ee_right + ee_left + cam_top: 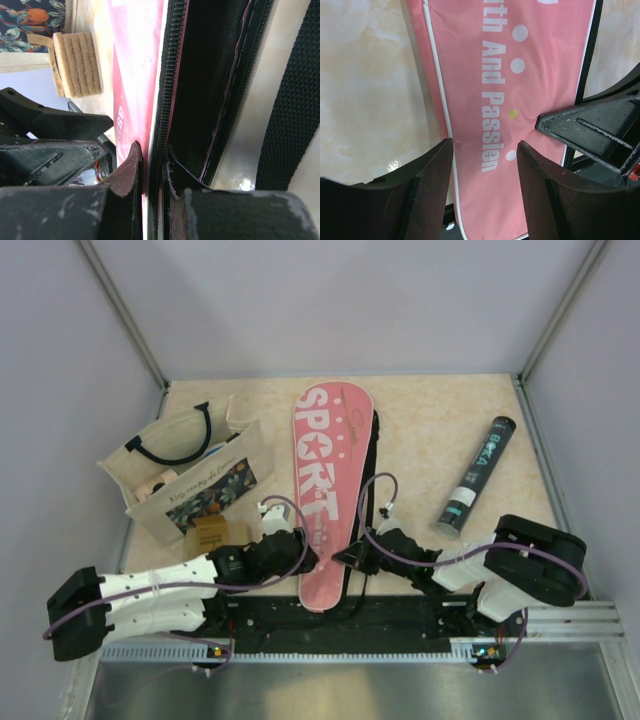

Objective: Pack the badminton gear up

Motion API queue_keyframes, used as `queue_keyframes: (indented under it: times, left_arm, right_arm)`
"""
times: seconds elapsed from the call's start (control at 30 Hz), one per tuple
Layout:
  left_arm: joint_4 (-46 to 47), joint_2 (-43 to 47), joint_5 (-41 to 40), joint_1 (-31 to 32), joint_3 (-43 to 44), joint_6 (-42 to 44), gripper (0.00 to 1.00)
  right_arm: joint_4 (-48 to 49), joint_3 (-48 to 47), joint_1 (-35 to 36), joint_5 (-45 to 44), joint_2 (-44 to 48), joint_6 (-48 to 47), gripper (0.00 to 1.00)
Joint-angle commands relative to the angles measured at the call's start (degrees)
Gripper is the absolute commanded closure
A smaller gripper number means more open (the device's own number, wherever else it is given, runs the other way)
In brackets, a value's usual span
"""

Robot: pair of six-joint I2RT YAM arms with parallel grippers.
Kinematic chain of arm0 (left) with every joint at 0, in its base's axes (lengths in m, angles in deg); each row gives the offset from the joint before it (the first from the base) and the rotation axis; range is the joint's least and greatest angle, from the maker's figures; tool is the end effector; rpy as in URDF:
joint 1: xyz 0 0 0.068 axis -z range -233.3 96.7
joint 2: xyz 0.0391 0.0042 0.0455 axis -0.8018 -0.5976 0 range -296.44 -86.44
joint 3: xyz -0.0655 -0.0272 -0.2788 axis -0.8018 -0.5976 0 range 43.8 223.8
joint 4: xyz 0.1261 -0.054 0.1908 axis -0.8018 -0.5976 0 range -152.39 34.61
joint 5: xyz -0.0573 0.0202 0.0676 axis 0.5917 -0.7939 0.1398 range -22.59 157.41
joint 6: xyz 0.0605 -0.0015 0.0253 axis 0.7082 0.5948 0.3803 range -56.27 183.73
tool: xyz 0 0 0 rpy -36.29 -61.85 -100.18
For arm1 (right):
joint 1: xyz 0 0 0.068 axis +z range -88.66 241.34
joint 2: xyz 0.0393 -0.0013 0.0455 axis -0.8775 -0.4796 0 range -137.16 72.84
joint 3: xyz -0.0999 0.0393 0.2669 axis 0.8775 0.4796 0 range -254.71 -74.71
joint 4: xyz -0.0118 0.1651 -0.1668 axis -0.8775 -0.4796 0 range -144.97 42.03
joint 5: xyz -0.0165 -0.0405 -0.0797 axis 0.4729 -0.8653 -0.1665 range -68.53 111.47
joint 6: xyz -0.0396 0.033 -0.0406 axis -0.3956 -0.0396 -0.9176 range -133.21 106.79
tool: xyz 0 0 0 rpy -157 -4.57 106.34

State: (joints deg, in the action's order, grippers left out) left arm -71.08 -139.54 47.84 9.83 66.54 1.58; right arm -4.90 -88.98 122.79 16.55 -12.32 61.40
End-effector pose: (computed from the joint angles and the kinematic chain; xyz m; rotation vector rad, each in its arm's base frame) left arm 0.0853 -0.1300 0.1909 -0.1474 2.4156 -0.6741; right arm 0.1162 0.2042 0.1483 0.3309 2.3349 1.2803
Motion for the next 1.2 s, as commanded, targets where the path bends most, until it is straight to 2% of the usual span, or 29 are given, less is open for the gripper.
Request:
queue_keyframes:
  times: [0.0, 0.1, 0.17, 0.27, 0.4, 0.5, 0.63, 0.83, 1.0, 1.17]
  left_arm:
    - [1.4, 1.0, 2.3, 0.1, -1.1, 0.9, 0.40]
    - [0.9, 2.1, 2.0, 0.1, -1.8, 1.9, 0.40]
    - [0.1, 2.0, 1.7, 0.1, -1.8, 1.7, 0.40]
    - [-2.2, 1.0, 0.8, 0.1, -1.2, 1.7, 0.41]
    - [-2.8, 1.3, 0.4, 0.1, -1.4, 1.5, 0.42]
    - [-2.2, 3.8, -0.2, 0.1, -1.6, 1.8, 0.42]
    - [-1.1, 5.4, -1.3, 0.1, -1.5, 3.6, 0.42]
    - [0.8, 4.5, -0.8, 0.1, -1.5, 6.2, 0.43]
    - [4.8, 4.1, 0.4, 0.1, -2.6, 7.7, 0.43]
    - [4.8, 1.5, -0.4, 0.1, -1.0, 8.6, 0.43]
  right_arm:
    - [5.6, 0.0, -0.5, -3.4, 1.2, 2.8, 1.00]
    - [0.8, -2.0, -0.4, -3.7, 1.8, 3.9, 0.98]
    - [-5.9, -4.8, -0.5, -2.4, 2.3, 2.1, 0.81]
    - [-16.2, -6.6, -0.5, -2.8, 5.5, 0.3, 0.61]
    - [-22.0, -3.4, -1.5, -6.9, 14.7, -1.4, 0.46]
    - [-22.7, -1.6, -5.6, -5.6, 22.5, -5.5, 0.41]
    - [-29.2, -4.5, -10.3, -5.1, 25.7, -10.7, 0.36]
    - [-27.2, -6.0, -19.4, 4.6, 22.6, -15.2, 0.32]
    - [-22.7, -9.6, -20.1, 10.6, 16.2, -18.7, 0.32]
    - [-23.0, -11.3, -20.1, 6.8, 12.0, -20.9, 0.32]
